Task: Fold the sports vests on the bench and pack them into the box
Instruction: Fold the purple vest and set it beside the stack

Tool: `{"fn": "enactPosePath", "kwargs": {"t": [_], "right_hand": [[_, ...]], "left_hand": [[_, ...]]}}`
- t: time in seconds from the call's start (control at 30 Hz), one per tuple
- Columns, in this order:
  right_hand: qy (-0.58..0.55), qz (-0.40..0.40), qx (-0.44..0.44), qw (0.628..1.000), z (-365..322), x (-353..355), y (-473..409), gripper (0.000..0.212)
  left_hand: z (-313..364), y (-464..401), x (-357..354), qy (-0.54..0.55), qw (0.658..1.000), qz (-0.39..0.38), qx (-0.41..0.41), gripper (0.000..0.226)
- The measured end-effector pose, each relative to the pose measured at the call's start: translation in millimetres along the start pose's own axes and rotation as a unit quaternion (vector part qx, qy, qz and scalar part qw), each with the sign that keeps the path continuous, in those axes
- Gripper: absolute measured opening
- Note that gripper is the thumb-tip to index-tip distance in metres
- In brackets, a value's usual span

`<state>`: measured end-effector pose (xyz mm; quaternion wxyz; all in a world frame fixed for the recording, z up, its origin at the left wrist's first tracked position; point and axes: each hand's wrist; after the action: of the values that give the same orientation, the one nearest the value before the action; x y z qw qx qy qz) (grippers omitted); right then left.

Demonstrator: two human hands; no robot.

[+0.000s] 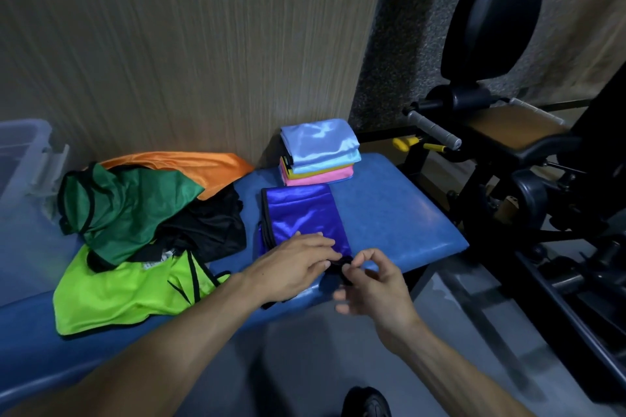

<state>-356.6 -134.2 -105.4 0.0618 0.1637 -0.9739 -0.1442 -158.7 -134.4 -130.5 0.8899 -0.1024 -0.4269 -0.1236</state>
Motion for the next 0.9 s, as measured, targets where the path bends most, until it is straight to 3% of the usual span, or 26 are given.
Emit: {"fn": "enactPosePath", "kwargs": {"t": [0.23,0.37,0.47,0.53,0.6,0.7,0.8,0.9], "right_hand": [[-0.025,0.030,-0.012,0.999,-24,-6,-38,0.006],[0.049,0.016,-0.001,0.999,-21,-4,-52,0.007],[0.170,0.007,0.069,0.983,-14,3,-54,0.003],[0.273,0.013,0.140,0.952,-7,7,-54,0.012],[0.391,0.016,0.211,0.896,0,13,-55,0.014],[0.476,0.029,0.277,0.834,6,19,-56,0.010],[0.506,0.068,0.295,0.807,9,15,-57,0.008],[0.532,0.089,0.303,0.785,8,12,-59,0.007]], "left_hand": [[0,-4,9,0.013,1.000,-0.012,-0.005,0.025],[-2,-4,11,0.026,1.000,-0.017,-0.006,0.027],[-1,-3,10,0.024,0.999,-0.023,-0.003,0.025],[0,-3,9,0.030,0.999,-0.021,-0.003,0.026],[-1,-1,11,0.038,0.999,-0.010,0.001,0.025],[-3,7,24,0.054,0.996,0.072,-0.006,0.023],[-3,24,43,0.038,0.985,0.167,-0.011,0.018],[8,54,54,-0.032,0.976,0.213,0.045,0.018]]}}
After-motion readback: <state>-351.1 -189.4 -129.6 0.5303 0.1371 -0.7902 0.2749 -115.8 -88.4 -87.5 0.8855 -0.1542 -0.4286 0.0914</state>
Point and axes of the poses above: each hand's wrist, its own y-axis away from the middle knuckle, its own x-axis out of the back of the hand, z = x × y, and after that the axes turned 13 degrees about y, right-handed
